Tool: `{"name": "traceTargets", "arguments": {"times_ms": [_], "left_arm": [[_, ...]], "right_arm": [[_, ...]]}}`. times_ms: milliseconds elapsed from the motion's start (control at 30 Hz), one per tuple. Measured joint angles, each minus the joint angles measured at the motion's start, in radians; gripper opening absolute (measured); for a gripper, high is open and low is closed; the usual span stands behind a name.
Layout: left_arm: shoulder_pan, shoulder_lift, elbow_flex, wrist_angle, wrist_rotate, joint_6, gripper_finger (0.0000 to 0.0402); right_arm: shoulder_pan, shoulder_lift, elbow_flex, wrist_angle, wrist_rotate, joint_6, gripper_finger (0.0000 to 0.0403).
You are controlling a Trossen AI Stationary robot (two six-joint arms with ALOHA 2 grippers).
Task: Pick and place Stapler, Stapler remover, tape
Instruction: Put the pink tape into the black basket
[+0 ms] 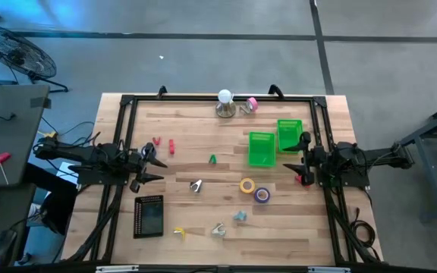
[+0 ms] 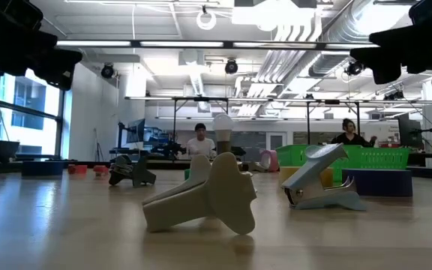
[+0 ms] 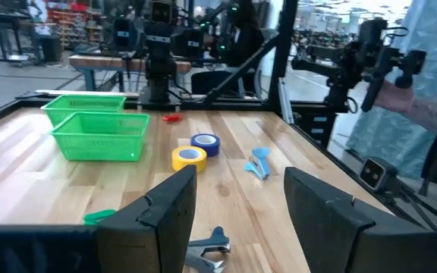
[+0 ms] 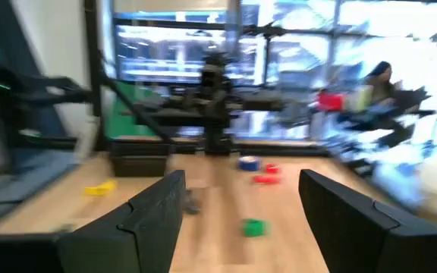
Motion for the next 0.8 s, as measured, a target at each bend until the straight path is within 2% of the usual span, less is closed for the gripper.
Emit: {"name": "traceTargets", "arguments": {"times_ms": [167, 367, 433, 600, 733, 800], "left_arm": [[0.000, 0.000, 0.000, 0.001, -0.035, 0.000, 0.0195], [0.000, 0.000, 0.000, 0.004, -0.157, 0.000, 0.0195], [0.000, 0.000, 0.000, 0.006, -0.166, 0.000, 0.0195], [0.000, 0.000, 0.000, 0.012, -0.136, -0.028, 0.0195], [0.000, 0.000, 0.000, 0.025, -0.137, -0.048, 0.0195], [0.000, 0.001, 0.000, 0.049, -0.145, -0.031, 0.0195]], "right_arm": [[0.000, 0.000, 0.000, 0.005, 0.087, -0.022, 0.0250], [0.000, 0.000, 0.000, 0.012, 0.094, 0.044, 0.0250], [0.000, 0.000, 0.000, 0.023, 0.114, 0.082, 0.0250], [-0.001, 0.003, 0.000, 0.136, 0.249, 0.131, 0.0250], [-0.001, 0.003, 0.001, 0.248, 0.240, 0.024, 0.0250], [0.000, 0.005, 0.022, 0.251, 0.231, -0.030, 0.0250]]}}
